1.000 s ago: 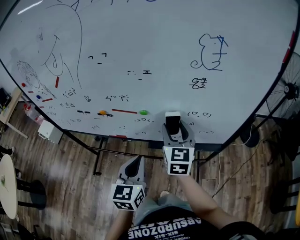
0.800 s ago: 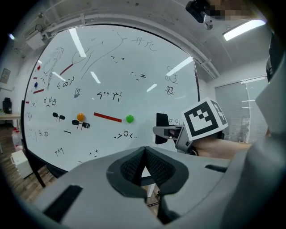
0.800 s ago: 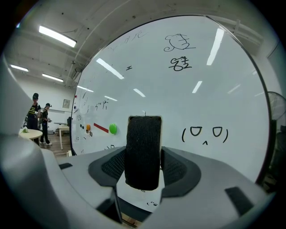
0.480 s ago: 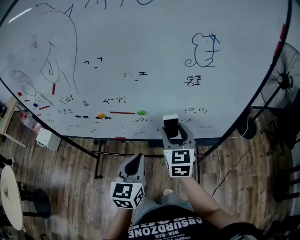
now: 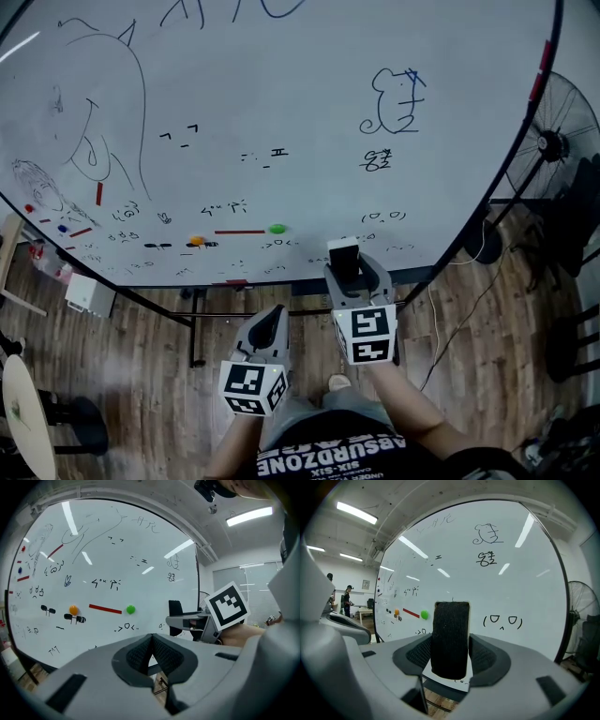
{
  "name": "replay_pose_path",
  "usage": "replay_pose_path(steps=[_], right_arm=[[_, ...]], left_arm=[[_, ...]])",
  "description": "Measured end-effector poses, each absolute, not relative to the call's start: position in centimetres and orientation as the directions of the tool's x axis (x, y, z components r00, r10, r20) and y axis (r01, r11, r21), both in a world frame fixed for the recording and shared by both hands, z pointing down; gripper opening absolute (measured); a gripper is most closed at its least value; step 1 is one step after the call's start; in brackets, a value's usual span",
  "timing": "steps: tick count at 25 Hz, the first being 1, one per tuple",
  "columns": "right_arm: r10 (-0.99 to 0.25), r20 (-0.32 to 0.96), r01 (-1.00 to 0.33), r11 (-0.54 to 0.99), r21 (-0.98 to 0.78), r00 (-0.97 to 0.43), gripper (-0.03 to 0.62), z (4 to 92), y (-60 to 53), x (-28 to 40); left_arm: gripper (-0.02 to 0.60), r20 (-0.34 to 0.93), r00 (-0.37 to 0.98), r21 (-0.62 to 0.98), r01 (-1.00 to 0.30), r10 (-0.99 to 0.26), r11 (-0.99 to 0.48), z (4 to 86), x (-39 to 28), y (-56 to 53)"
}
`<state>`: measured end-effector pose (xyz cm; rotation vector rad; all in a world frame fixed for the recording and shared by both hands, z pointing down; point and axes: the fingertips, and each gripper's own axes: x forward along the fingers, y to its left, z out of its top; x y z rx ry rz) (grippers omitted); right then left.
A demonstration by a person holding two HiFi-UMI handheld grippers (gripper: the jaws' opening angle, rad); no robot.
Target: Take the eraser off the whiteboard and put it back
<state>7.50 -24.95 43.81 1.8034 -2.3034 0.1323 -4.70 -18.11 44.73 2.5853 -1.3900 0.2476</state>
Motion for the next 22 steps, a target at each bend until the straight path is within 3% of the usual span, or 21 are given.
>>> replay_pose_path(steps=[22], right_arm=[[-0.934, 0.226, -0.957, 0.288, 0.026, -0.275, 0.233, 43.7, -17.9, 4.7]], left_arm=[[0.006, 0.239, 0.628, 0.099, -0.775, -0.741, -0.625, 44.9, -4.8, -17.4]])
